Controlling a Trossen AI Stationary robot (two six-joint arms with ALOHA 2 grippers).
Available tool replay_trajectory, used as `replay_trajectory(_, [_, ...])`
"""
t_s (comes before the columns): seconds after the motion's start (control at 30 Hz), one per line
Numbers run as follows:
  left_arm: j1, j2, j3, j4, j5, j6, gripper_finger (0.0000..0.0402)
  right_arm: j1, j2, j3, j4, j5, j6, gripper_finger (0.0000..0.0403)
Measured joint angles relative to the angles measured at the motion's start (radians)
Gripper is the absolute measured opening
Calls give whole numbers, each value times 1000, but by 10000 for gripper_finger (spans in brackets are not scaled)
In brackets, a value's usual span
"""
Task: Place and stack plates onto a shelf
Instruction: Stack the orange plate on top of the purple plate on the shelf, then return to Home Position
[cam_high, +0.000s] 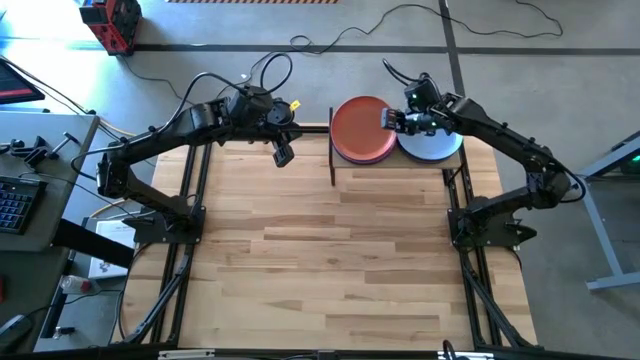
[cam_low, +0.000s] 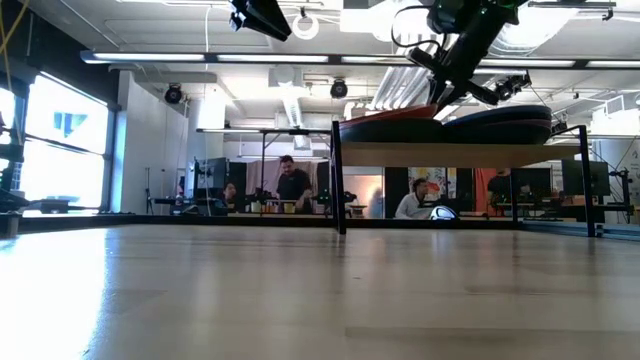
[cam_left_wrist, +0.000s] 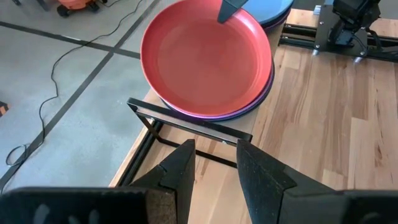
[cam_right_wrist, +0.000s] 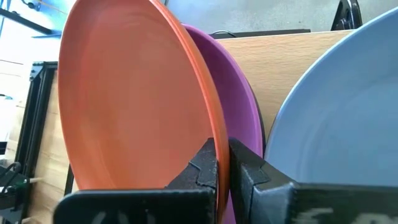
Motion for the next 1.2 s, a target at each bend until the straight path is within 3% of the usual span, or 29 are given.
replay_trajectory(0.17, [0, 0, 0, -9, 0, 0, 108, 0, 0, 0, 1, -1, 0, 11])
replay_trajectory(0.4, [0, 0, 0, -9, 0, 0, 108, 0, 0, 0, 1, -2, 5, 83])
replay_trajectory(0.57, [0, 0, 0, -11, 0, 0, 108, -6, -7, 0, 10, -70, 7, 115])
replay_trajectory(1.2, [0, 0, 0, -15, 0, 0, 108, -17, -89, 0, -53, -78, 8, 118])
